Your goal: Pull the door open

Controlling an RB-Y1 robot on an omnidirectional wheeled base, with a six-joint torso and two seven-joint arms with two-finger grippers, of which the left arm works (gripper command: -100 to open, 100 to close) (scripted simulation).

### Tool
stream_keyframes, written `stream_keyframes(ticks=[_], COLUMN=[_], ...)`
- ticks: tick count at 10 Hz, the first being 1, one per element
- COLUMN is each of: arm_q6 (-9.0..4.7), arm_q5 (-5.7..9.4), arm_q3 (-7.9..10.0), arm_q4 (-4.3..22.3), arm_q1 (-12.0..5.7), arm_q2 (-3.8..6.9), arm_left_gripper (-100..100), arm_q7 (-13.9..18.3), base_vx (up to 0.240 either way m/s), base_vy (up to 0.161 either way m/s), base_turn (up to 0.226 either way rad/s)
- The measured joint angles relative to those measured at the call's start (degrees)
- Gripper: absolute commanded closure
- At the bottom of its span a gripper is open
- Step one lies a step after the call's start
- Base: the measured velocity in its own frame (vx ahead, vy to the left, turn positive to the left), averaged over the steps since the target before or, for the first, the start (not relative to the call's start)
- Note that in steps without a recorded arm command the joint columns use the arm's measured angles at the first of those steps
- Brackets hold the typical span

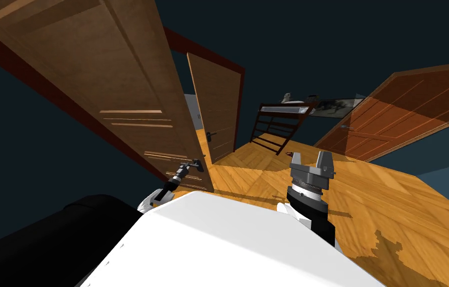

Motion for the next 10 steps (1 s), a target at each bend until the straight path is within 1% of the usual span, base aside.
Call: stream_keyframes(ticks=[1, 2, 4, 6, 8, 9, 10], arm_q6=[-0.08, -0.56, -2.25, -3.93, -6.02, -6.53, -7.19], arm_q5=[-0.07, -0.05, -0.02, 0.04, -0.10, -0.07, -0.10], arm_q3=[-0.19, -0.28, -0.43, -0.60, -1.25, -1.25, -1.38], arm_q4=[0.1, 0.6, 0.7, 1.0, 2.2, 2.0, 2.3], arm_q1=[0.18, 0.53, 1.24, 2.20, 2.74, 3.15, 3.44], arm_q2=[-0.02, 0.38, 1.21, 2.25, 2.93, 3.25, 3.58], arm_left_gripper=[100, 100, 100, 100, 100, 100, 100], arm_q7=[0.1, 0.3, 1.0, 1.8, 2.5, 2.7, 2.9], base_vx=[-0.151, -0.220, -0.228, -0.177, -0.206, -0.119, 0.010], base_vy=[0.060, 0.096, 0.051, 0.057, 0.067, 0.009, 0.003], base_turn=[-0.148, -0.198, -0.168, -0.131, -0.152, -0.092, 0.008])
